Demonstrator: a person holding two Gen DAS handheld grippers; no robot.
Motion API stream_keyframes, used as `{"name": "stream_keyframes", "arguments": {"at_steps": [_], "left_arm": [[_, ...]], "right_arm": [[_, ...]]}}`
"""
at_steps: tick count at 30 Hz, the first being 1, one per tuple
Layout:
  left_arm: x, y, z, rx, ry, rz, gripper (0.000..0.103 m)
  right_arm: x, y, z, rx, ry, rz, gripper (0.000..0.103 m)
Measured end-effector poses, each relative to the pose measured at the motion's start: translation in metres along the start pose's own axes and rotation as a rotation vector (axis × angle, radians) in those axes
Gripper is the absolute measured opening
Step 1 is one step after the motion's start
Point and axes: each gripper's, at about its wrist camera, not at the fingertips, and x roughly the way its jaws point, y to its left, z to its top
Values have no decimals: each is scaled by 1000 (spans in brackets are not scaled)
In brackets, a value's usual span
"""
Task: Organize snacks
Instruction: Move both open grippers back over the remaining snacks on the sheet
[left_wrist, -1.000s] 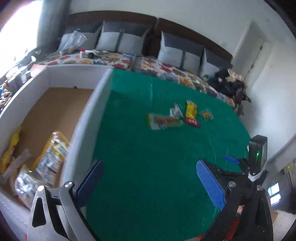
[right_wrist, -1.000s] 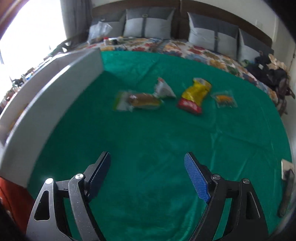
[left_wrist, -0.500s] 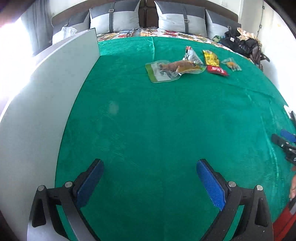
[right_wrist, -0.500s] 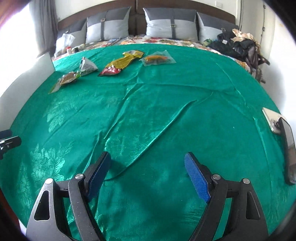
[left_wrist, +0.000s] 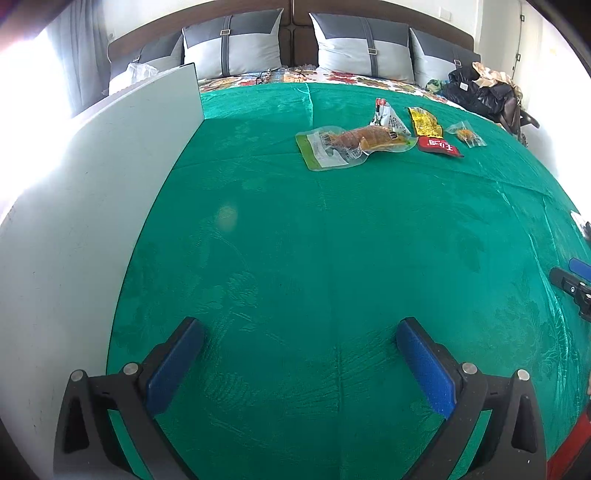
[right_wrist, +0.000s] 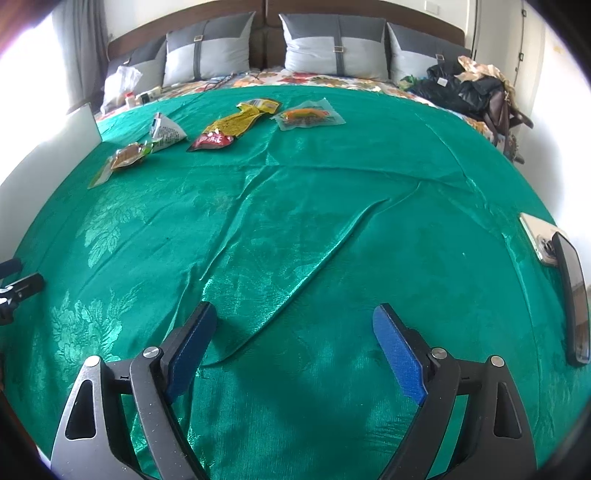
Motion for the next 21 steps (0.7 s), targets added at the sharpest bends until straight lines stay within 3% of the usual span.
{"name": "stream_keyframes", "arguments": {"at_steps": [21], "left_arm": [[0,1,-1,0,-1,-1,103]], "right_arm": [[-1,-1,-1,1,0,0,89]]}}
